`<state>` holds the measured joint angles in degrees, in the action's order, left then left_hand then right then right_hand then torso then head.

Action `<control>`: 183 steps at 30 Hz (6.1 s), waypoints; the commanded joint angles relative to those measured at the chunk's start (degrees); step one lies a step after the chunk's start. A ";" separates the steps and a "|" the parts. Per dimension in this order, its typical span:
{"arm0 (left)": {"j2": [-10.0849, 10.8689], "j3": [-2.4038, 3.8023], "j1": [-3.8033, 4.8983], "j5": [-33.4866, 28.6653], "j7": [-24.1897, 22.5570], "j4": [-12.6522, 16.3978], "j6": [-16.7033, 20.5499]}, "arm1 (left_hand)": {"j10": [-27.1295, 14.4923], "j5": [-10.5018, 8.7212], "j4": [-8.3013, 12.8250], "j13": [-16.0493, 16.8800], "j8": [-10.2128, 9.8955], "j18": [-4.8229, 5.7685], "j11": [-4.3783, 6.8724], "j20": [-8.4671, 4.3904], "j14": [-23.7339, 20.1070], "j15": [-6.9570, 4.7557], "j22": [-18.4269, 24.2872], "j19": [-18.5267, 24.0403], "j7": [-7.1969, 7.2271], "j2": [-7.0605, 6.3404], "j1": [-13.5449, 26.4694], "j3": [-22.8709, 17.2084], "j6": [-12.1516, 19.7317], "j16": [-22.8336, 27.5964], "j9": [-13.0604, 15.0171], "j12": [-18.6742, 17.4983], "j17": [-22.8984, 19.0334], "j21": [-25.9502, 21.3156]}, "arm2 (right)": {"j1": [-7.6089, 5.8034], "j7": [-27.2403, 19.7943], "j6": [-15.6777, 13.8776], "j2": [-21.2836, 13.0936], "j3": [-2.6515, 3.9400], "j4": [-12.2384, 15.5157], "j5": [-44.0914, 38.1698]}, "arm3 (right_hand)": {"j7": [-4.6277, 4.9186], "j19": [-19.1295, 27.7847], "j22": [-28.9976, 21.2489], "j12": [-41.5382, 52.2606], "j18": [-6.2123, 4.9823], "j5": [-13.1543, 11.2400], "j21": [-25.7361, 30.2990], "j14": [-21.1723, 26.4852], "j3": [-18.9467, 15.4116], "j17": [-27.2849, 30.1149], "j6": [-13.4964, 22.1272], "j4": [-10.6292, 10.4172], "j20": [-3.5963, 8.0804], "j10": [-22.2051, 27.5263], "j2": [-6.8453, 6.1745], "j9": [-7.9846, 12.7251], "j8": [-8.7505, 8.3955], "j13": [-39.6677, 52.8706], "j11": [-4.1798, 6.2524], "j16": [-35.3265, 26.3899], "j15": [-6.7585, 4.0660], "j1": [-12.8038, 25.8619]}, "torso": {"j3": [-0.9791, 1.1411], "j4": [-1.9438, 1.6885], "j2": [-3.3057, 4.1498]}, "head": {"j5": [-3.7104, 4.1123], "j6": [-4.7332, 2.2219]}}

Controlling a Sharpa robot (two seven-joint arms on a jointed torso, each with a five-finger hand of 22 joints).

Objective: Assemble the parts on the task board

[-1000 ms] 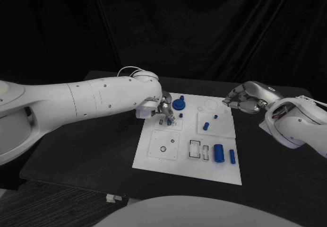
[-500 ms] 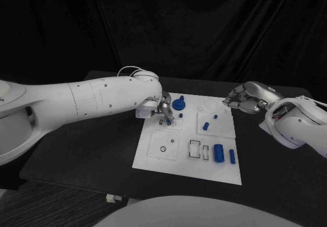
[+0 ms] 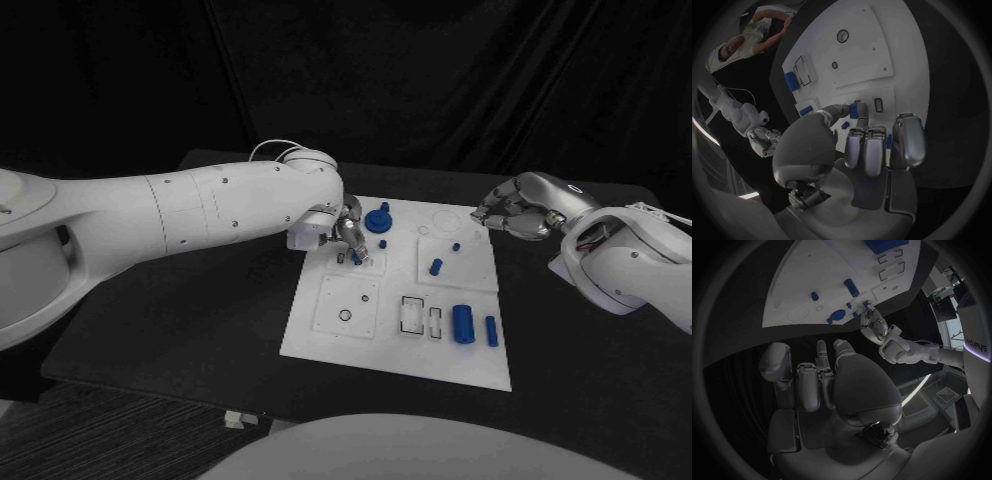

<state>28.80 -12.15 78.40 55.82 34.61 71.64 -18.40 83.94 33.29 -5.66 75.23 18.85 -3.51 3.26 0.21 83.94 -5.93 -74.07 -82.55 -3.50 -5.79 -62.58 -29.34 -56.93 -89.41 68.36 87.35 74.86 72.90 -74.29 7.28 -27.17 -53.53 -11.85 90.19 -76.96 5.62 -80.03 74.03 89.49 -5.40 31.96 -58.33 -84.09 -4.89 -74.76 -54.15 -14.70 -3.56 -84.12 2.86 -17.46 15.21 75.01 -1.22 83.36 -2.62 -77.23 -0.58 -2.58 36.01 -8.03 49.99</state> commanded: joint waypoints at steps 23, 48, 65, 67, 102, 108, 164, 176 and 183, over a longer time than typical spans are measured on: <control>-0.49 0.04 -0.34 2.23 -1.62 -0.34 -0.28 | 4.41 3.98 3.54 12.22 1.50 -0.23 0.31 -0.03 6.00 -0.39 -10.96 -0.35 2.81 3.33 -1.59 -8.73 -2.99 -0.50 0.95 -0.46 15.00 0.33 | 0.12 1.17 0.24 -0.15 0.04 0.12 -0.17 | -0.45 0.15 7.81 0.51 -0.73 1.43 1.12 -3.95 1.18 -7.40 -0.12 0.18 0.42 -5.88 0.54 -0.81 0.68 14.99 0.47 -0.79 -0.48 -1.42 | -0.02 -0.03 0.01 | 0.03 0.01; -0.45 0.04 -0.61 2.24 -1.37 -0.10 -0.68 | 4.40 3.93 3.64 12.20 1.41 -0.24 0.31 -0.04 5.95 -0.40 -10.94 -0.34 2.78 3.34 -1.54 -8.66 -3.05 -0.42 0.91 -0.48 14.87 0.27 | 0.12 1.27 0.31 -0.06 0.04 0.06 -0.17 | -0.45 0.15 7.81 0.51 -0.73 1.43 1.12 -3.95 1.18 -7.40 -0.12 0.18 0.42 -5.88 0.54 -0.81 0.68 14.99 0.47 -0.79 -0.48 -1.42 | -0.02 -0.02 0.00 | -0.04 0.01; -0.79 0.03 -1.03 2.24 -1.27 -0.76 -1.14 | 4.37 3.92 3.69 12.15 1.36 -0.25 0.31 -0.04 5.94 -0.40 -10.93 -0.32 2.78 3.36 -1.52 -8.63 -3.09 -0.41 0.88 -0.54 14.85 0.23 | 0.12 1.30 0.41 -0.01 0.04 -0.04 -0.17 | -0.39 0.17 7.79 0.51 -0.74 1.45 1.26 -3.91 1.43 -7.27 -0.11 0.24 0.42 -5.88 0.48 -0.86 0.70 14.99 0.43 -0.93 -0.45 -1.69 | -0.02 -0.02 0.02 | 0.00 0.01; -0.82 0.03 -1.06 2.24 -1.30 -0.84 -1.04 | 4.31 3.91 3.71 12.05 1.32 -0.26 0.30 -0.05 5.90 -0.40 -10.91 -0.29 2.78 3.38 -1.49 -8.62 -3.11 -0.35 0.87 -0.67 14.74 0.16 | 0.12 1.29 0.44 0.00 0.04 -0.05 -0.17 | -0.39 0.17 7.79 0.51 -0.74 1.45 1.26 -3.91 1.43 -7.27 -0.11 0.24 0.42 -5.88 0.48 -0.86 0.70 14.99 0.43 -0.93 -0.45 -1.69 | -0.01 -0.02 0.02 | -0.02 0.01; -1.22 0.03 -1.54 2.24 -1.27 -1.46 -1.24 | 3.85 -20.25 -4.18 11.50 -5.70 -0.52 -0.47 0.75 5.50 0.40 -10.52 0.22 2.25 4.55 4.61 4.55 -3.88 0.27 -4.77 -1.34 13.77 -1.89 | 0.13 1.30 0.73 0.01 0.04 -0.04 -0.17 | -0.39 0.23 7.74 0.51 -0.77 1.48 1.47 -3.88 1.58 -7.17 -0.10 0.24 0.41 -5.88 0.52 -0.88 0.70 14.99 0.42 -1.02 -0.44 -1.81 | 0.01 -0.03 0.01 | -0.03 0.01; -1.21 0.03 -1.56 2.24 -1.28 -1.57 -1.12 | 3.82 -20.33 -4.33 11.45 -5.72 -0.54 -0.47 0.76 5.49 0.41 -10.49 0.26 2.29 4.66 4.64 4.78 -3.97 0.28 -4.78 -1.40 13.76 -2.01 | 0.13 1.32 0.77 -0.01 0.04 -0.02 -0.17 | -0.39 0.23 7.74 0.51 -0.77 1.48 1.47 -3.88 1.58 -7.17 -0.10 0.24 0.41 -5.88 0.52 -0.88 0.70 14.99 0.42 -1.02 -0.44 -1.81 | 0.00 -0.04 0.00 | -0.04 0.01; 0.52 0.07 0.54 -5.37 0.59 -0.84 -8.19 | 3.74 3.48 3.41 11.31 -3.71 -0.53 0.18 0.06 5.60 -0.27 -10.60 0.01 2.73 4.37 2.97 -13.41 -5.94 0.13 -0.96 -1.59 14.01 -1.84 | 0.26 1.59 1.53 0.02 0.04 -0.13 -0.17 | -0.43 0.26 7.73 0.51 -0.78 1.53 1.58 -3.87 1.83 -7.14 -0.18 0.29 0.41 -5.88 0.61 -0.94 0.75 14.99 0.44 -1.05 -0.45 -2.03 | 0.00 0.00 -0.02 | -0.09 0.01; -0.43 0.07 0.89 -7.74 1.87 -3.05 -12.44 | 3.62 1.78 3.44 11.14 -4.03 -0.54 0.00 0.15 5.46 -0.12 -10.56 0.11 2.55 4.96 3.12 -13.47 -5.35 0.35 -1.00 -1.80 13.67 -1.97 | 0.30 1.63 1.77 0.18 0.04 -0.28 -0.17 | -0.44 0.25 7.73 0.51 -0.78 1.55 1.57 -3.86 1.91 -7.12 -0.19 0.34 0.41 -5.88 0.65 -0.95 0.76 14.99 0.46 -1.07 -0.45 -2.13 | 0.07 0.00 -0.08 | -0.08 0.01; -0.90 0.07 0.90 -7.87 1.27 -3.84 -10.99 | 3.66 1.51 3.46 11.19 -3.98 -0.54 -0.02 0.17 5.47 -0.10 -10.55 0.12 2.53 5.00 3.15 -13.41 -5.34 0.33 -0.94 -1.74 13.70 -1.98 | 0.36 1.61 1.87 0.26 0.04 -0.31 -0.17 | -0.44 0.25 7.73 0.51 -0.78 1.55 1.57 -3.86 1.91 -7.12 -0.19 0.34 0.41 -5.88 0.65 -0.95 0.76 14.99 0.46 -1.07 -0.45 -2.13 | -0.01 -0.02 0.03 | 0.01 0.01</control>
<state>28.04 -12.14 79.13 49.24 36.18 67.89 -28.88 84.31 30.92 -4.09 75.23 13.95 -3.51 2.87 0.50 83.95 -5.92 -74.07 -82.24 -2.71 -3.77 -58.59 -29.54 -60.83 -89.39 65.57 86.02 74.86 71.09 -74.07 7.77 -25.67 -53.28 -11.85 89.89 -76.96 5.62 -80.03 74.03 89.54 -5.39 31.96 -57.35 -84.09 -4.26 -74.76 -54.15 -14.07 -3.56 -84.12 2.87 -17.55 15.21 75.24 -1.22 83.35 -2.62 -77.95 -0.54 -2.55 35.97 -8.10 49.99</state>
